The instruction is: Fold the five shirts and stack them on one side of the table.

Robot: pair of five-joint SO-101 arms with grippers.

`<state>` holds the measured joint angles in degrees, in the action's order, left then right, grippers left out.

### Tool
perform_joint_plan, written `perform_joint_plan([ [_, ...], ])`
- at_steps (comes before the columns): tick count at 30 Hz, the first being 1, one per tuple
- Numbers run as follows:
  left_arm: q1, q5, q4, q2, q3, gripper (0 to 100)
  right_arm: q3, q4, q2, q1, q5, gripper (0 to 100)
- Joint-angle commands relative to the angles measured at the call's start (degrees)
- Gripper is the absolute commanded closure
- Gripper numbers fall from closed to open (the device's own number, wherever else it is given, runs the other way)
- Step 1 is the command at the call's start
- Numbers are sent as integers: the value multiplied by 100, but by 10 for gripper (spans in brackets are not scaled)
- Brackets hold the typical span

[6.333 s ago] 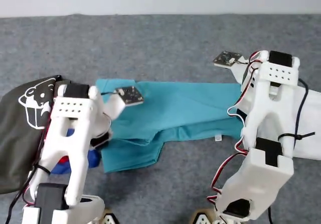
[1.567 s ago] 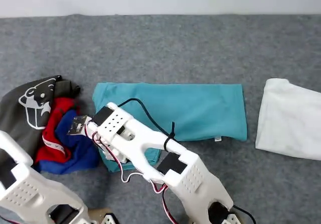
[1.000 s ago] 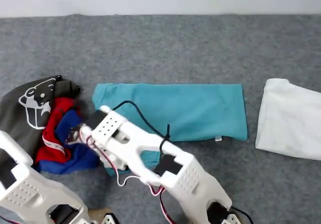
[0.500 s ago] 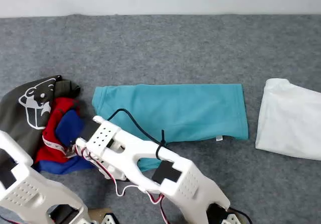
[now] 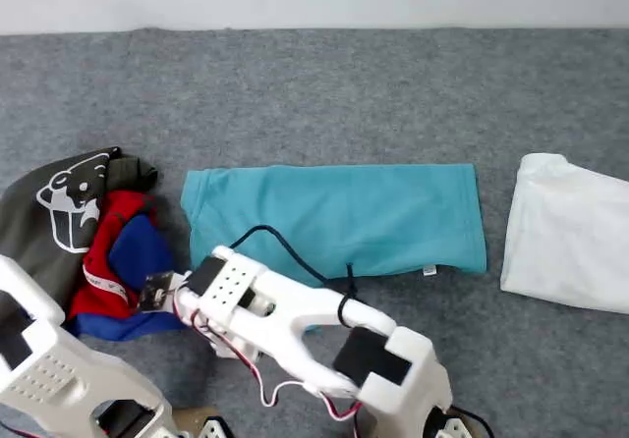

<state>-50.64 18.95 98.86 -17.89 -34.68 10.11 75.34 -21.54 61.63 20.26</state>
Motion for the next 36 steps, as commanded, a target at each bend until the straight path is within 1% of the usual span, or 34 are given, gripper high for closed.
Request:
perform_joint_plan([
  [1,-9,53,62,378,-215,986,185,-286,-110,-101,-53,916],
  [3,-18,53,70,378,-215,986,185,-347,-127,-101,-62,943],
  [9,-18,53,70,378,-215,986,185,-382,-145,-101,-62,950],
  [12,-18,44,70,378,-215,986,176,-391,-136,-101,-62,989],
  [17,9,44,70,378,-233,986,0,-330,-101,-198,-26,989],
  [22,18,35,70,378,-233,986,-501,286,-84,-303,299,989],
  [30,26,26,70,378,-233,985,-1846,963,224,-1042,949,989],
  [36,35,26,70,378,-233,985,-2330,796,224,-1648,1451,989],
])
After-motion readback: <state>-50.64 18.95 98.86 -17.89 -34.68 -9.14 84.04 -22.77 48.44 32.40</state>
